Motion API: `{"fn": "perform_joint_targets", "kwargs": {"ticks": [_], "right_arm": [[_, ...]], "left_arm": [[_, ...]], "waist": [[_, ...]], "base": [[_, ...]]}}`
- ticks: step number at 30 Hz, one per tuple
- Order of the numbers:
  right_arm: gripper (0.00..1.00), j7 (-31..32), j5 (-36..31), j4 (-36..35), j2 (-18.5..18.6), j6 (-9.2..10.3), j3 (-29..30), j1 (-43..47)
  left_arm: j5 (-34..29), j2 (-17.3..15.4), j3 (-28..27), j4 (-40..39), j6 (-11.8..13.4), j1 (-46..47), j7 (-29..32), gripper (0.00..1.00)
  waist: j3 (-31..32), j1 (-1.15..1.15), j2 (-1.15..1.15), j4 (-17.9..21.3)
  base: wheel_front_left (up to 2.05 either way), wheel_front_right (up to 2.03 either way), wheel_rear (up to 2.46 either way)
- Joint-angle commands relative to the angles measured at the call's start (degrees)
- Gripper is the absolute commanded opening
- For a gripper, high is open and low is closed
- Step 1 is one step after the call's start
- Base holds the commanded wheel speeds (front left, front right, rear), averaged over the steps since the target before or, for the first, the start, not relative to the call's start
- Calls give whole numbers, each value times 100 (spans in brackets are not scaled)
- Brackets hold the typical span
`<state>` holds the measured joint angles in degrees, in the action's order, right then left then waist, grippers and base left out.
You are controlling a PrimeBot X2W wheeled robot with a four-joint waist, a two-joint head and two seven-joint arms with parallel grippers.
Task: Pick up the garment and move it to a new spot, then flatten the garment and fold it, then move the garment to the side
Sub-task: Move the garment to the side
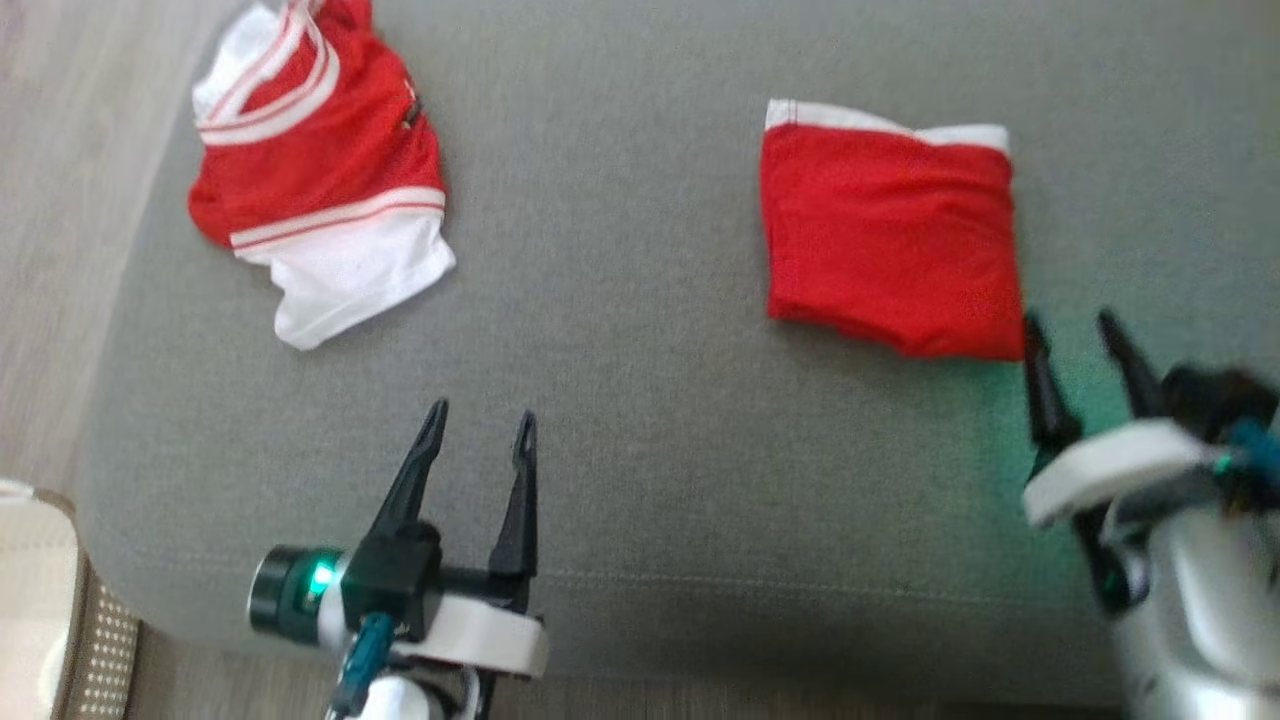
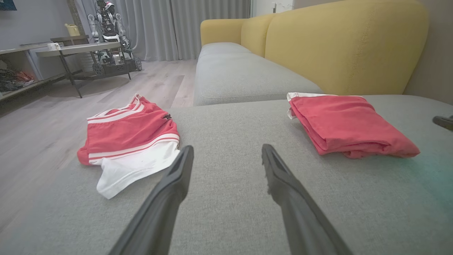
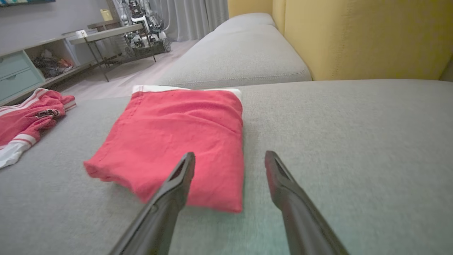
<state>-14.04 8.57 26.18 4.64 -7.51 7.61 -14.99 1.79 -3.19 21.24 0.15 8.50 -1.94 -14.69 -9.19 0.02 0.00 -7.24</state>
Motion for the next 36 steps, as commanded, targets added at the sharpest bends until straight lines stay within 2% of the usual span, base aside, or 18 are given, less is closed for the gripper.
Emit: {"fn": "perform_joint_targets", "kwargs": {"ticks": [1, 5, 11, 19, 20, 22, 23, 28, 36], "right_arm": [[100, 99, 156, 22, 257, 2, -165, -410], [100, 594, 668, 611, 705, 2, -351, -1224], [100, 1095, 1460, 1181, 1311, 2, -1050, -1989], [100, 1347, 2245, 1689, 1571, 2, -1876, -2317], [96, 1369, 2344, 1695, 1583, 2, -1982, -2321], [39, 1393, 2494, 1713, 1652, 2, -2176, -2319], [0, 1379, 2541, 1728, 1703, 2, -2260, -2320], [0, 1127, 2613, 1867, 2021, 2, -2395, -2449], [0, 949, 2599, 1841, 2596, 2, -2440, -2739]], "left_arm": [[41, 30, -103, -176, 21, 252, -30, 100], [93, 31, 111, -150, 39, 519, -30, 100], [150, 31, 408, -115, 58, 849, -30, 100], [225, 31, 609, -81, 137, 1055, -30, 100], [229, 31, 613, -83, 150, 1062, -30, 100], [235, 31, 617, -87, 175, 1066, -30, 100], [236, 31, 621, -90, 187, 1063, -30, 100], [233, 31, 632, -132, 201, 1090, -30, 100], [110, 31, 587, -231, 112, 1247, -30, 100]], "waist": [[-342, -2, 0, -45], [-630, -2, 0, -59], [-946, -2, 0, -183], [-1099, -2, 0, -339], [-1109, -2, 0, -342], [-1125, -2, 0, -336], [-1132, -2, 0, -327], [-1217, -2, 0, -185], [-1511, -2, 0, 291]], "base": [[0, 0, 0], [0, 0, 0], [0, 0, 0], [0, 0, 0], [0, 0, 0], [0, 0, 0], [0, 0, 0], [0, 0, 0], [0, 0, 0]]}}
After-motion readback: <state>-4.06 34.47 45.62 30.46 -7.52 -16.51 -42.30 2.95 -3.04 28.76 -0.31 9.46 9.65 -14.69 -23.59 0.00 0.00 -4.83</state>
